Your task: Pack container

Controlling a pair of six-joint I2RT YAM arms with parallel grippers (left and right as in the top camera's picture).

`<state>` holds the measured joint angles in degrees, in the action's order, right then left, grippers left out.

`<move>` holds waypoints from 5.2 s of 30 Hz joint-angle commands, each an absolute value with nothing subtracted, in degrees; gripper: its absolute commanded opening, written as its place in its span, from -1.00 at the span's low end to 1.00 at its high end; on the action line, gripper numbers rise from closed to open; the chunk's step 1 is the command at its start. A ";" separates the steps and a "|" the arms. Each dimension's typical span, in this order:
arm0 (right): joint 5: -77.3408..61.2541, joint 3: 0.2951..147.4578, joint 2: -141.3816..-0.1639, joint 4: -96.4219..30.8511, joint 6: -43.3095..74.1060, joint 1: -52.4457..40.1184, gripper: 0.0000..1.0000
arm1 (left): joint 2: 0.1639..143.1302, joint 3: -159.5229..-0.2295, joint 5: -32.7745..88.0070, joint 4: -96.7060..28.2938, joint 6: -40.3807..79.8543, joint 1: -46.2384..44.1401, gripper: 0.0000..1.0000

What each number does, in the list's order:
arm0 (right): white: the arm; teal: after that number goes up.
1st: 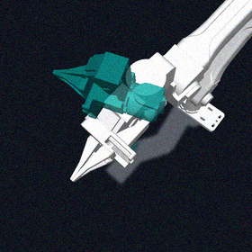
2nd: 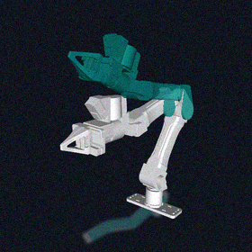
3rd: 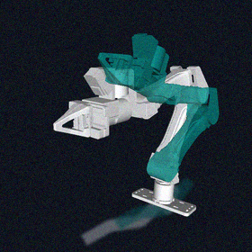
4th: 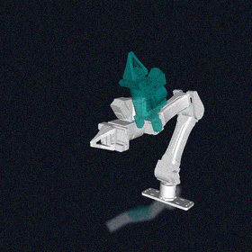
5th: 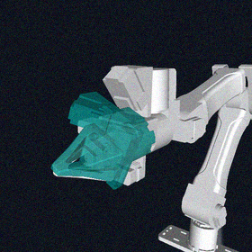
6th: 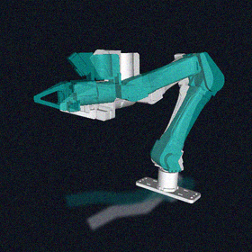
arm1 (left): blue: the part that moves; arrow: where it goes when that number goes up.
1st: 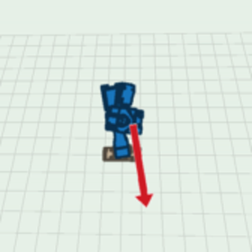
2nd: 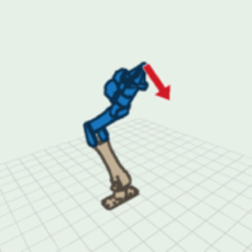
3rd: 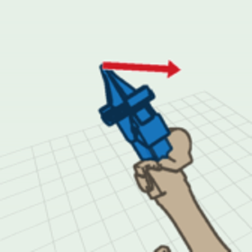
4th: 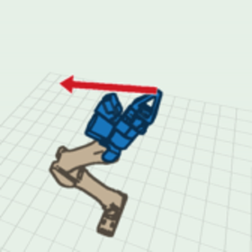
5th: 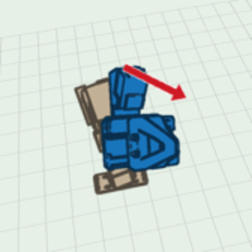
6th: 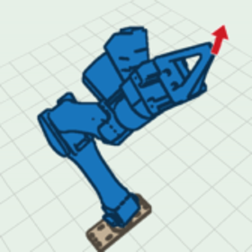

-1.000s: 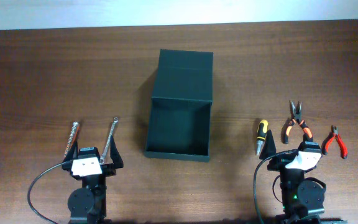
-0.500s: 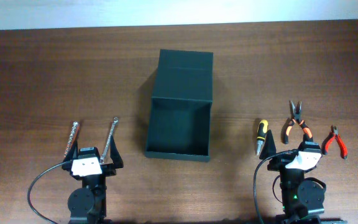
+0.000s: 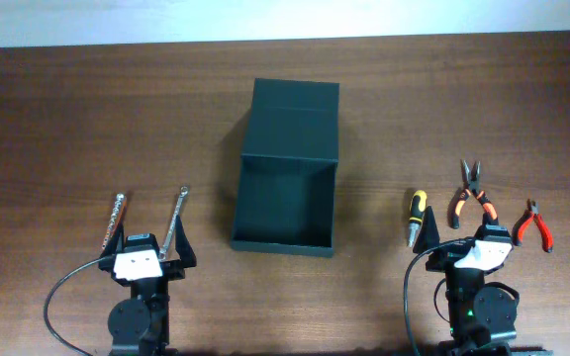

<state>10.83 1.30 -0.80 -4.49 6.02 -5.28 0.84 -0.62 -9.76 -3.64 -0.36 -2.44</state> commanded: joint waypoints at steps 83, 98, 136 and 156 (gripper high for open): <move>3.66 54.24 -99.81 -41.93 18.96 -4.73 0.30 | 82.17 -71.31 -1.19 -54.98 0.47 -2.35 0.98; 3.66 54.26 -99.81 -41.52 18.92 -4.73 -0.92 | 82.17 -71.31 -1.21 -54.96 0.45 -2.35 0.98; -11.66 91.31 -120.88 -59.33 -33.52 -37.10 -0.55 | 74.76 -71.33 -0.10 -55.18 0.67 6.76 0.98; 5.80 116.57 -92.07 -82.26 6.76 -9.93 0.98 | 74.76 -71.33 0.27 -55.16 0.64 6.76 0.98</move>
<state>0.49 116.01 -98.15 -77.97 -10.31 -23.14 75.42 -70.11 -0.56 -55.09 0.10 6.57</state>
